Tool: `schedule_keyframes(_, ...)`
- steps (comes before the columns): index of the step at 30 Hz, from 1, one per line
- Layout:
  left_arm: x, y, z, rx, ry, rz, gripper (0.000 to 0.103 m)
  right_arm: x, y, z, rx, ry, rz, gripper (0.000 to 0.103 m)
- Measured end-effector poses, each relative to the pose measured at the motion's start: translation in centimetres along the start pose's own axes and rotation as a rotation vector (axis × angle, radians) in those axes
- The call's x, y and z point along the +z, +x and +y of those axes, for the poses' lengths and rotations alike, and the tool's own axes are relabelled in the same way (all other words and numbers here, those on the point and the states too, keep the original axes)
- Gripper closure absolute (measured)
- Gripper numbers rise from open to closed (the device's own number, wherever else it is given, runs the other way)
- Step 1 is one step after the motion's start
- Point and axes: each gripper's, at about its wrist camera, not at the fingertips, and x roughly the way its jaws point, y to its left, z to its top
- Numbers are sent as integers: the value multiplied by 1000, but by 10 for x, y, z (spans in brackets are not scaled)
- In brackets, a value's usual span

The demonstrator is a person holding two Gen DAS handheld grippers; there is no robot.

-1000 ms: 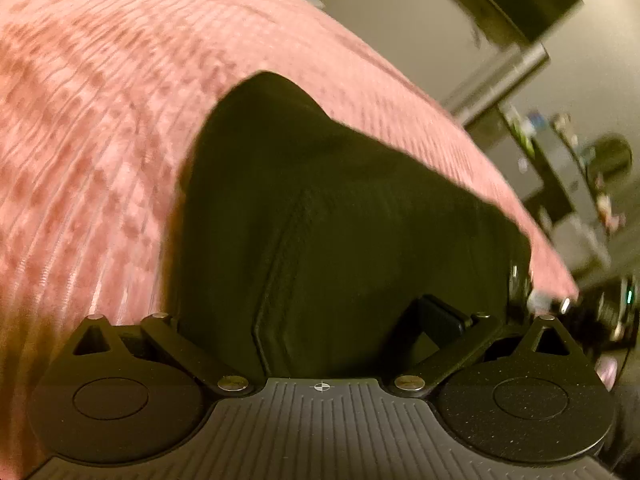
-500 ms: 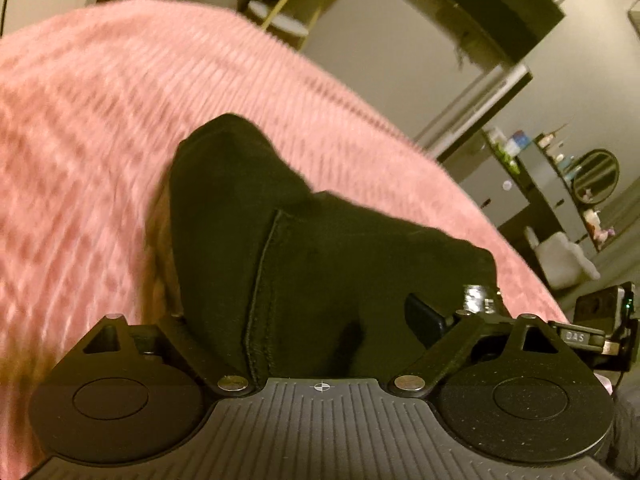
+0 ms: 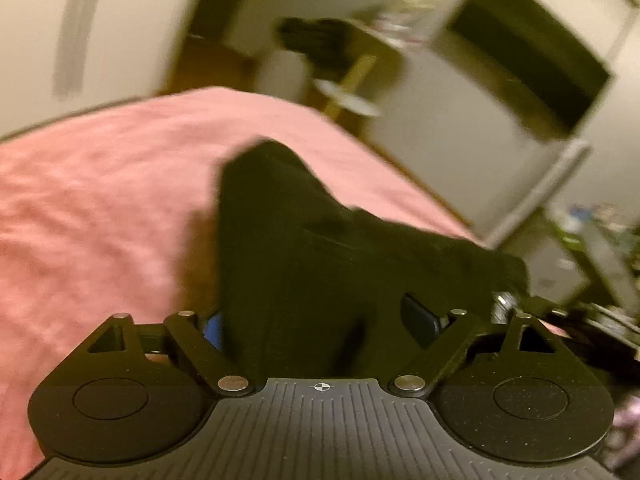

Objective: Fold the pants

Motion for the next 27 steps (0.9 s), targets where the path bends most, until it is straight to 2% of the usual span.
schedule_keyframes(2,-8,-7,5,102,31,-46,7,-13,-6,0,-105,-17,-11,34)
schedule_keyframes(4,-20,-19,6,151,72,-98,5,-37,-23,4,-72,-62,-39,34)
schedule_keyframes(6,-36,-29,7,177,73,-115,2,-58,-40,5,-36,-51,-54,33)
schedule_keyframes(8,-54,-35,8,184,42,-120,2,-82,-49,0,23,26,-55,30)
schedule_keyframes(12,-86,-36,7,160,-7,-88,2,-109,-35,-24,6,226,-1,32)
schedule_keyframes(15,-99,-27,5,166,23,-30,2,-112,-25,-37,18,329,17,43)
schedule_keyframes(17,-106,-27,6,178,45,-13,2,-112,-26,-45,49,397,-2,45)
schedule_keyframes(18,-109,-28,6,185,46,-10,2,-114,-27,-46,56,433,-10,52)
schedule_keyframes(19,-110,-28,7,187,41,-6,2,-114,-26,-47,52,454,-13,57)
schedule_keyframes(21,-113,-30,8,182,18,-7,2,-115,-27,-43,46,445,-30,57)
schedule_keyframes(24,-116,-29,9,169,6,-2,2,-117,-20,-43,30,449,-30,52)
schedule_keyframes(27,-118,-24,8,177,23,2,2,-119,-14,-48,62,519,-36,51)
